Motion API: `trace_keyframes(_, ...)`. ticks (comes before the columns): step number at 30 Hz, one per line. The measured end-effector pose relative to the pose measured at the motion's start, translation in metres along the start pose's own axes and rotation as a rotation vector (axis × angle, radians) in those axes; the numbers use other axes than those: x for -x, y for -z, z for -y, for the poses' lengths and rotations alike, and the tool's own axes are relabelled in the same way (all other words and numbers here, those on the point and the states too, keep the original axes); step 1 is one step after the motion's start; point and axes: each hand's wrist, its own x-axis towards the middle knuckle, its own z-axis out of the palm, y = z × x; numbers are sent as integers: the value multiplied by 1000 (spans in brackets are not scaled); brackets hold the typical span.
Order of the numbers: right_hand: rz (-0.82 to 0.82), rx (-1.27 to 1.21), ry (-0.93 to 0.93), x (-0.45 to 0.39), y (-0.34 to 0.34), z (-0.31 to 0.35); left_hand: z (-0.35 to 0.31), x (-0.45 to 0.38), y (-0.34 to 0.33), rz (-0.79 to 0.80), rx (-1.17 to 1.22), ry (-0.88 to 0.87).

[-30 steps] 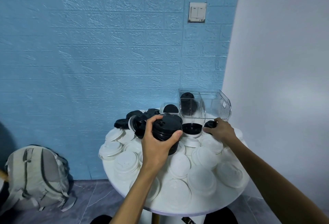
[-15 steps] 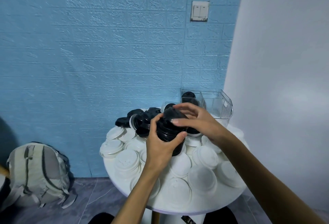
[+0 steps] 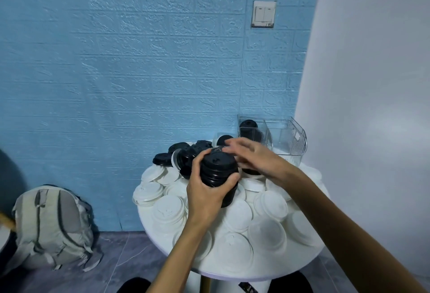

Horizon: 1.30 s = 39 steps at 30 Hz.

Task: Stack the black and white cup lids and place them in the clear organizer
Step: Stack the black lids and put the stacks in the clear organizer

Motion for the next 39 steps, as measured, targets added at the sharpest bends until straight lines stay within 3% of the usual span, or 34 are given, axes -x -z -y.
trace_keyframes(1, -103, 57, -32, -9, 9, -8, -1, -2, 1, -2, 5, 10)
trace_keyframes(4, -403, 530, -131, -30, 34, -44, -3, -6, 5, -19, 15, 26)
trace_keyframes(8, -317, 728, -289, -40, 40, -86, -3, -8, 7, -17, 12, 29)
trace_keyframes(12, -357, 780, -291, -46, 41, -104, -3, -7, 8, -14, 19, 44)
trace_keyframes(16, -408, 706, -296, -49, 47, -107, -1, -6, 10, -9, 12, 50)
trace_keyframes(24, -607, 70, -164, -35, 66, -78, 1, -4, 7, 18, 33, 49)
trace_keyframes(26, -544, -175, -74, -26, 62, -47, 1, -4, 5, 25, 35, 49)
trace_keyframes(29, -242, -465, 17, -11, 46, -2, 2, -4, 0, 64, 39, 34)
trace_keyframes(32, -47, -286, 9, -4, 20, 17, 0, -4, -5, 111, 51, 8)
trace_keyframes(35, -76, -33, 30, -3, -2, 20, -3, -3, -7, 119, 71, 3)
trace_keyframes(39, -97, 4, -3, -7, -14, 15, -3, -2, -4, 84, 72, 13)
